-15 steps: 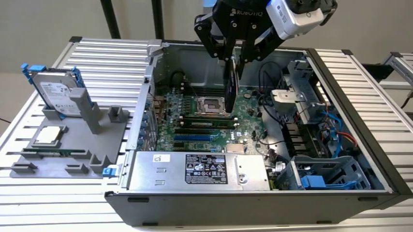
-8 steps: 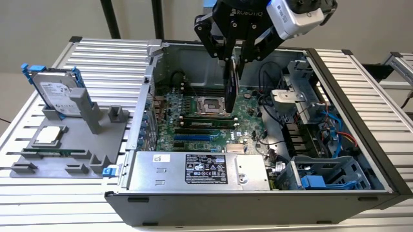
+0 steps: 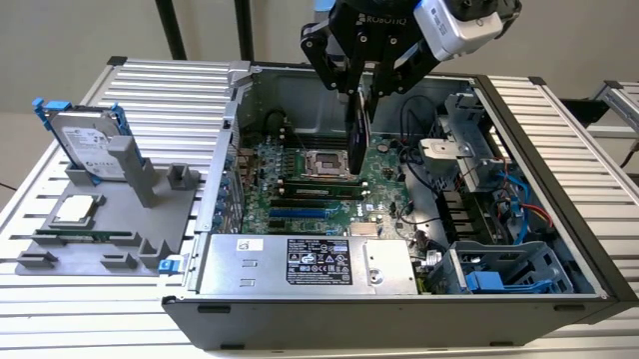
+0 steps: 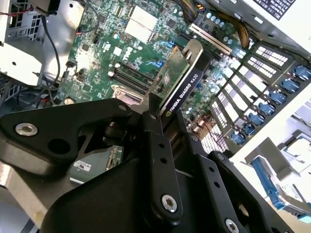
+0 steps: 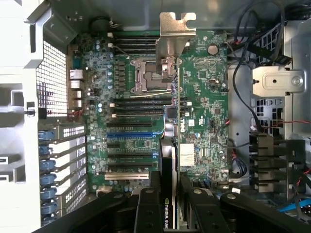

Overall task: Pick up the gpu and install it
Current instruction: 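Insert the gpu into the slot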

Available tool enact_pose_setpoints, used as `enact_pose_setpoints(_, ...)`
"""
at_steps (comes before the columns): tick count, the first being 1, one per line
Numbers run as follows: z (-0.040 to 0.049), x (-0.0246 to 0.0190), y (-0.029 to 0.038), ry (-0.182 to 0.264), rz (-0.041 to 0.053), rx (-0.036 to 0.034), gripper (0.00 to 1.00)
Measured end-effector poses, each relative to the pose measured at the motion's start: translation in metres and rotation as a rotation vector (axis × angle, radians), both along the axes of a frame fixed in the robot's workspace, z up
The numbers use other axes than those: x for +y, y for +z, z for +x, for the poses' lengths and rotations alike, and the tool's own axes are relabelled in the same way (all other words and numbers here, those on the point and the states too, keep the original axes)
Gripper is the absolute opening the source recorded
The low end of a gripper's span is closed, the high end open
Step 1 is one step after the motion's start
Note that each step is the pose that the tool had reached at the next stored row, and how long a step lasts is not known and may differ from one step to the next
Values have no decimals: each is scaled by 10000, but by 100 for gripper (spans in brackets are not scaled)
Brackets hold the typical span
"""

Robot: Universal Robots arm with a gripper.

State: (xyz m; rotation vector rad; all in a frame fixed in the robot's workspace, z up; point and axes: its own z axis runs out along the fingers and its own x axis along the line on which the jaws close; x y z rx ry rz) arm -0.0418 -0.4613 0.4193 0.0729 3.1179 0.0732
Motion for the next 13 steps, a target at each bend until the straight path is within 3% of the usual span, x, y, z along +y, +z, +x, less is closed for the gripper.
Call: enact_pose_setpoints(13,0,0,0,305,0,0,0)
